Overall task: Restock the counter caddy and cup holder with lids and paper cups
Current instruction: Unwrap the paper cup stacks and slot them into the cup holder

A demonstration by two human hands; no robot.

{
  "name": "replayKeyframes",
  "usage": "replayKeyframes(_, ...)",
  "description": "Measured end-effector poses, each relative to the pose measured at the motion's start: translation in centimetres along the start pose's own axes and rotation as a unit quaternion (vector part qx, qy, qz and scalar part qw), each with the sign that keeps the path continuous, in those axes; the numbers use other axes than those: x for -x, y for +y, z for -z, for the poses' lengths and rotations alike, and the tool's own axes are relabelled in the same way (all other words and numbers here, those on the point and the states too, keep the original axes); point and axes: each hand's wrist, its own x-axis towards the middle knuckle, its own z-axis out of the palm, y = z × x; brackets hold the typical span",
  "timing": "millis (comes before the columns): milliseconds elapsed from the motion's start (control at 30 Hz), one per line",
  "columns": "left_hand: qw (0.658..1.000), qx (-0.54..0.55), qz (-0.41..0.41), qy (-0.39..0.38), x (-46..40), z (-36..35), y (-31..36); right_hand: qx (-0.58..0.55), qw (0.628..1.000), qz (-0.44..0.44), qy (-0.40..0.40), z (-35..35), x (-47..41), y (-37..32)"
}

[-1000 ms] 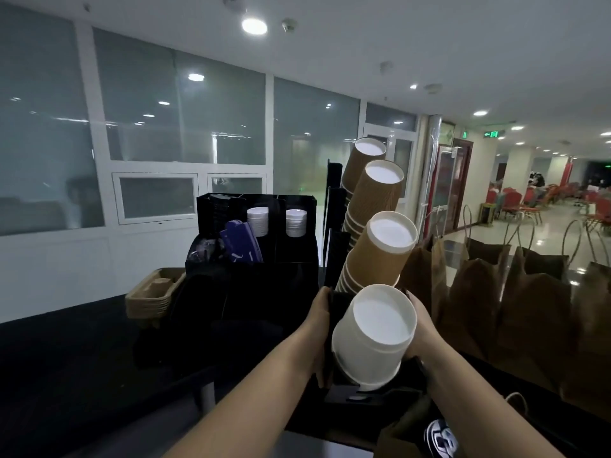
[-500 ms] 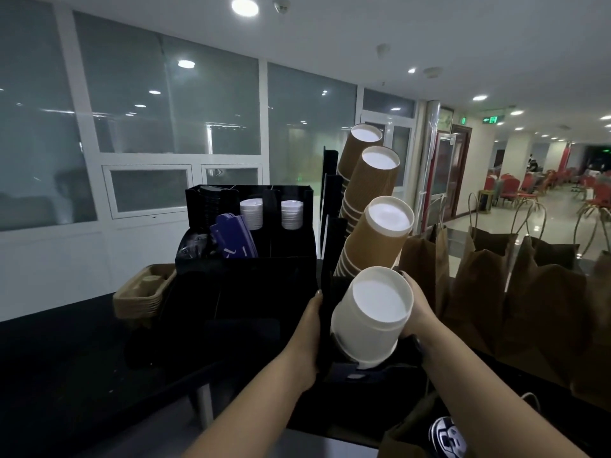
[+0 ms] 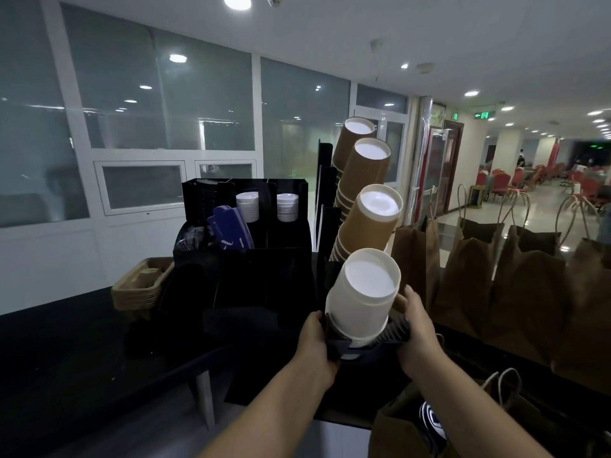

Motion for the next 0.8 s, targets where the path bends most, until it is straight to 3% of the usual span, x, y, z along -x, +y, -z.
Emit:
replayKeyframes(133, 1.000, 0.015, -0.014, 0.023, -1.6, 0.1, 0.2, -0.010, 0.998, -0.046, -0.042, 1.6, 2.2, 3.1)
replayKeyframes(267, 0.998, 0.007, -0.021, 0.052, -2.6, -0.3, -0.2, -0.074, 0.991, -0.023, -0.109, 0.8, 2.2, 3.3)
replayKeyframes(433, 0.996, -0.011, -0.051, 0.069, -3.1, -1.2, 0.3, -0.062, 0.996, 0.039, -0.052, -0.2, 0.0, 2.9)
replayKeyframes(800, 0.996, -0.004, -0.077, 0.052, -5.0, -1.7, 0.2, -0.046, 0.998, 0.035, -0.017, -1.0, -3.6, 1.4)
